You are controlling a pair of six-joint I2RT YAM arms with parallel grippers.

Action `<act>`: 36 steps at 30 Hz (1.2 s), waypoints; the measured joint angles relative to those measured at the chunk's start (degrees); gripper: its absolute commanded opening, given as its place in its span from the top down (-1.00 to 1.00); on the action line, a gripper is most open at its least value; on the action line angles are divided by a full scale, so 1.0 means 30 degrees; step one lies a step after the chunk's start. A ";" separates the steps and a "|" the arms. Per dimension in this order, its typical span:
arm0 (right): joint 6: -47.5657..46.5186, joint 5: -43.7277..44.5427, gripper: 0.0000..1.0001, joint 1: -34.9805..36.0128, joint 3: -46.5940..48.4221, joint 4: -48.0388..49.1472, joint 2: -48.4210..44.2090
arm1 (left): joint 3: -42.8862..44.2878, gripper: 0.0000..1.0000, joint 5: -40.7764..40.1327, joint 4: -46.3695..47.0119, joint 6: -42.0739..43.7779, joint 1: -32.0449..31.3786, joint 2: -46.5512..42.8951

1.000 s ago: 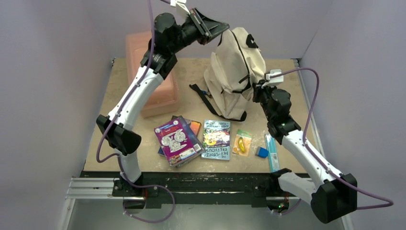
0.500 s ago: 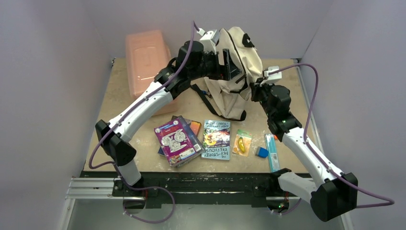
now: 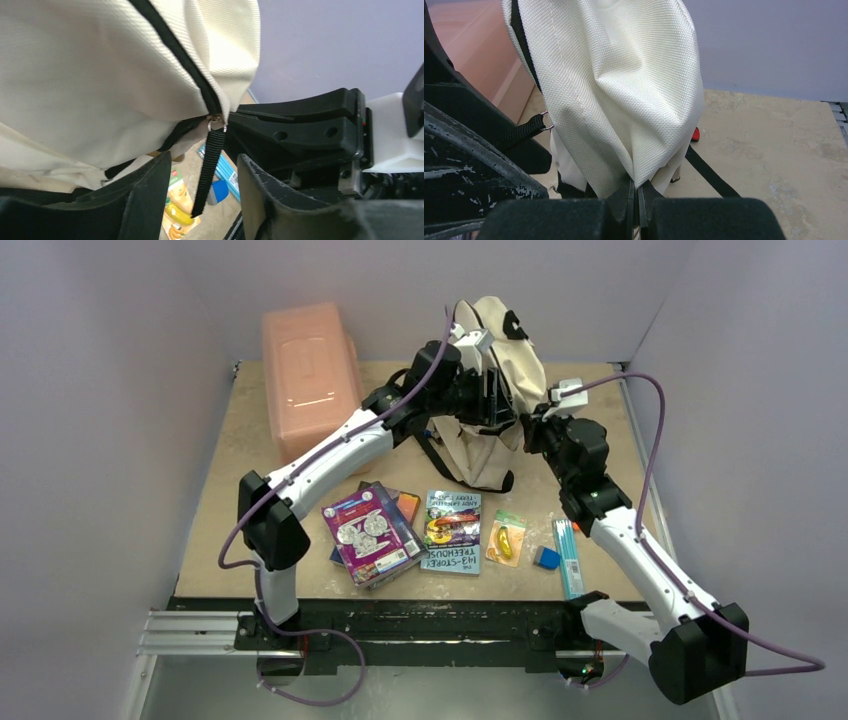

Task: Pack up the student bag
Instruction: Unzip the student bag at the center of the board.

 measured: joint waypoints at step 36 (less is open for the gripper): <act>-0.0976 0.4750 -0.33 0.3118 0.4167 -0.5238 0.0066 | 0.1202 1.00 0.1515 0.3796 -1.5693 0.4656 -0.0240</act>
